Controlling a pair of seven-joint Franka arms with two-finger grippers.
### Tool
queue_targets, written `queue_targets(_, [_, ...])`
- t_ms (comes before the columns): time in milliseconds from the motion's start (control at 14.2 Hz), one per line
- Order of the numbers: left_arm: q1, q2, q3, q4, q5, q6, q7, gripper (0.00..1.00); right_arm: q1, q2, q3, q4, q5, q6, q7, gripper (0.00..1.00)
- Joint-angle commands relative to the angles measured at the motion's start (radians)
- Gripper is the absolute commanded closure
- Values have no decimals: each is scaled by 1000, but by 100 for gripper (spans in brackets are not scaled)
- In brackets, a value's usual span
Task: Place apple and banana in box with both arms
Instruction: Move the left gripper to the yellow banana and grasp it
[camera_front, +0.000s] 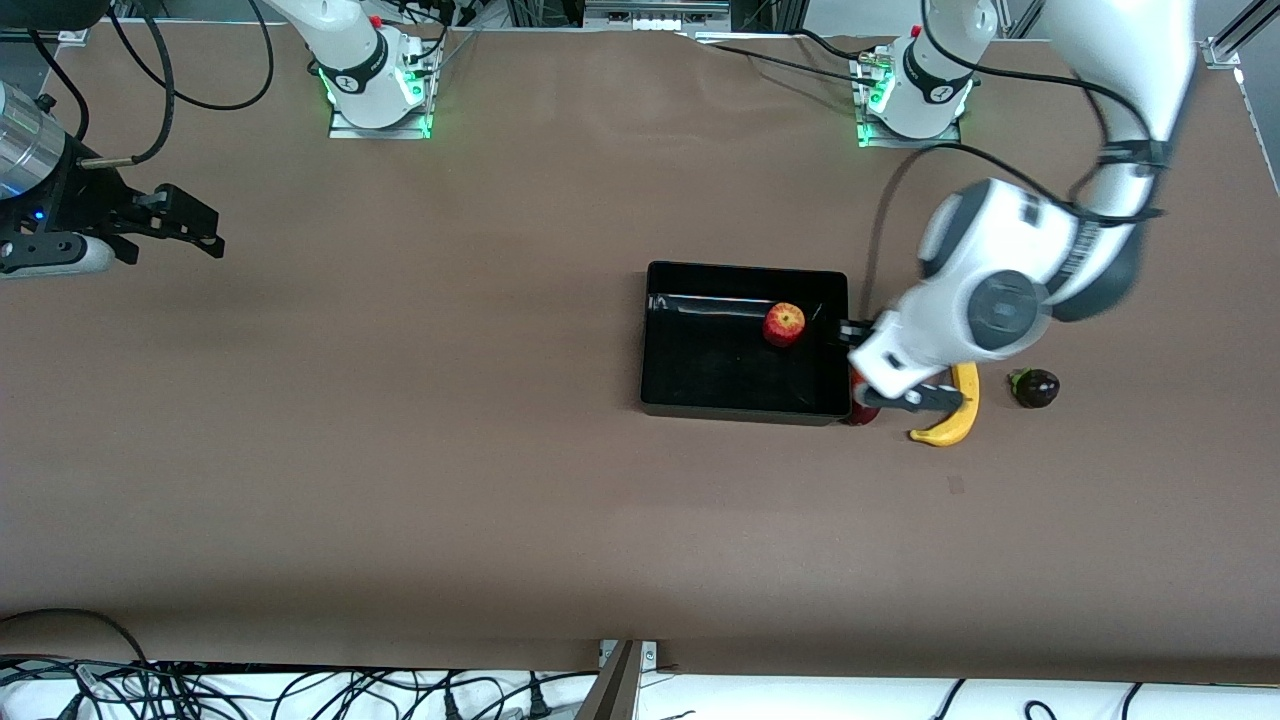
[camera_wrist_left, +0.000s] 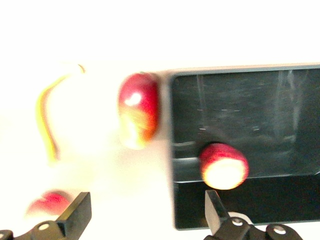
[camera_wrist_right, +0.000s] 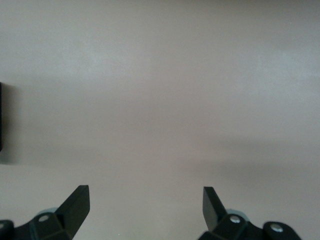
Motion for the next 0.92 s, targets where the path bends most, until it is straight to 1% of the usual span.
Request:
queue_targets(0, [52,46,-2,27,151,4,203,0,-12,17,7,8,7,8,-9,0])
queue_targets(70, [61,59,-4,20,220,23,231,0,-12,17,7,8,5,9,-7,0])
queue_targets(141, [78,82,-4,14,244,59,281,0,-10,17,7,8,1,9,-7,0])
queue_targets(282, [145,128,-3,-17,247,178,410,0,-10,17,7,8,1,9,-7,0])
queue_targets(493, [184,159,5,-133,259,367,424,0,-10,19,7,8,-2,11,-7,0])
queue_targets(563, [202,173,10,-153,273,416,426,0,-10,20,7,8,-4,9,-7,0])
queue_targets(704, [230,191,8,-175,282,458,435,0,-10,20,7,8,-5,11,-9,0])
queue_targets(775, [225,193,8,-175,282,453,450,8,-12,20,7,8,-7,17,-9,0])
queue_targets(845, [228,207,10,-177,282,453,454,29,-13,20,5,8,-7,26,-9,0])
